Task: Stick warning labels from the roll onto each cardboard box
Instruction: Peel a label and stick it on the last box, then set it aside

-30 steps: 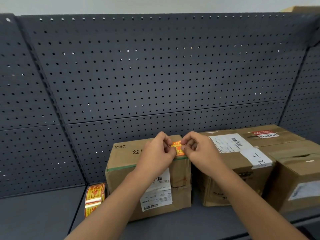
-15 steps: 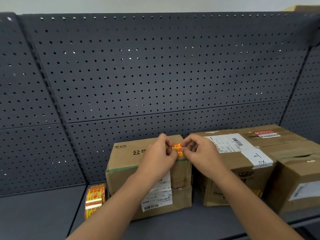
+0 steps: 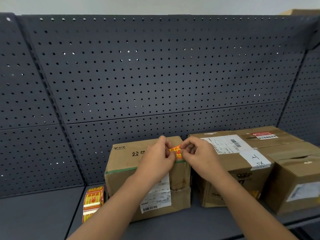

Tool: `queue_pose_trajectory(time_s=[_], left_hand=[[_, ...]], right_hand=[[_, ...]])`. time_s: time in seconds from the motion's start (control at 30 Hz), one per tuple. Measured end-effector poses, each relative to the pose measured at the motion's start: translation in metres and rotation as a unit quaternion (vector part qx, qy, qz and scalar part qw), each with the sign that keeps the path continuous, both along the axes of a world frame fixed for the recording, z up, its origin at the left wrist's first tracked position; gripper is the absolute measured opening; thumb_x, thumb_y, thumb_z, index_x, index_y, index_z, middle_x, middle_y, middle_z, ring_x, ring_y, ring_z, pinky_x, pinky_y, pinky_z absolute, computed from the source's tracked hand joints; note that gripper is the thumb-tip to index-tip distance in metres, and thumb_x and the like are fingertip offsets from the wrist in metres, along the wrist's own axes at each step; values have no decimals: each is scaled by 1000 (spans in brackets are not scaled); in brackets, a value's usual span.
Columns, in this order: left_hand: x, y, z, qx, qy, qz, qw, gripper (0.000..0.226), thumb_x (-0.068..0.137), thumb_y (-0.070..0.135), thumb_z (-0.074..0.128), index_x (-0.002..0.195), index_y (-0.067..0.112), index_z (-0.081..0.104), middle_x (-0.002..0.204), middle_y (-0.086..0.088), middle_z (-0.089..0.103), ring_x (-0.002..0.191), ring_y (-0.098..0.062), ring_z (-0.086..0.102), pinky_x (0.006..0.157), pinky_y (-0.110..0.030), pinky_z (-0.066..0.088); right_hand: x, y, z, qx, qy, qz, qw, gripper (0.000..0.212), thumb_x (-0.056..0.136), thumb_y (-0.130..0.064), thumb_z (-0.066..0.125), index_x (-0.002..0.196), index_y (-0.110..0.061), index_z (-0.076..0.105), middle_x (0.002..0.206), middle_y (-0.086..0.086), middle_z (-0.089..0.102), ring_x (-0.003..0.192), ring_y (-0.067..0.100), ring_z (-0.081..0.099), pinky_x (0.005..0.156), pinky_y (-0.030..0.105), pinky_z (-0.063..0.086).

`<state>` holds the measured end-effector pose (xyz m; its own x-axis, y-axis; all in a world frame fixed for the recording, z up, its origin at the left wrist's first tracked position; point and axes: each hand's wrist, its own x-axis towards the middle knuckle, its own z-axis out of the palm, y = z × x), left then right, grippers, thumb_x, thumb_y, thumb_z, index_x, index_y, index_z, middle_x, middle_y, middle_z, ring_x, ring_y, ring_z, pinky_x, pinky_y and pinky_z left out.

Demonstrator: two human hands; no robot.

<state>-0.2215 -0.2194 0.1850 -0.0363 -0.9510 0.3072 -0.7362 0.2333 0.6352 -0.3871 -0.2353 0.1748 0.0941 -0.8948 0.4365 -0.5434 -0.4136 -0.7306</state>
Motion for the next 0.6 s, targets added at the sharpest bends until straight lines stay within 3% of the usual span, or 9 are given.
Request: queue_pose_trajectory(time_s=[0.13,0.27,0.43,0.6], left_hand=[[3,-2,-1,-3,12,-4,1000,14,98,28,66,101,29,53,84,7,65,75,-12,62,72,-42,56],[5,-4,-3,-8,22,-9,1000,13,97,28,69,103,27,58,92,8,62,77,-10,58,72,-34,53],[9,-5,-5,6,64,-8,998,24,94,25,75,106,24,54,91,6,59,73,-7,52,68,-25,43],[9,-3,-10,5,71,-10,997,26,95,25,74,97,28,48,83,8,57,71,-9,51,68,-30,47]], right_hand=[[2,2,0,2,-2,-1,1000,15,89,-7,70,86,-22,69,74,-7,61,65,2,54,58,21,47],[1,-1,-3,13,9,1,1000,16,91,-9,69,90,-25,68,79,-3,61,65,4,53,58,19,45],[7,-2,-14,20,2,-41,999,27,95,-8,64,112,-28,60,100,-10,48,83,7,53,78,30,50],[11,1,-16,29,-22,-26,999,32,97,0,56,113,-27,54,109,-12,44,95,3,52,81,20,42]])
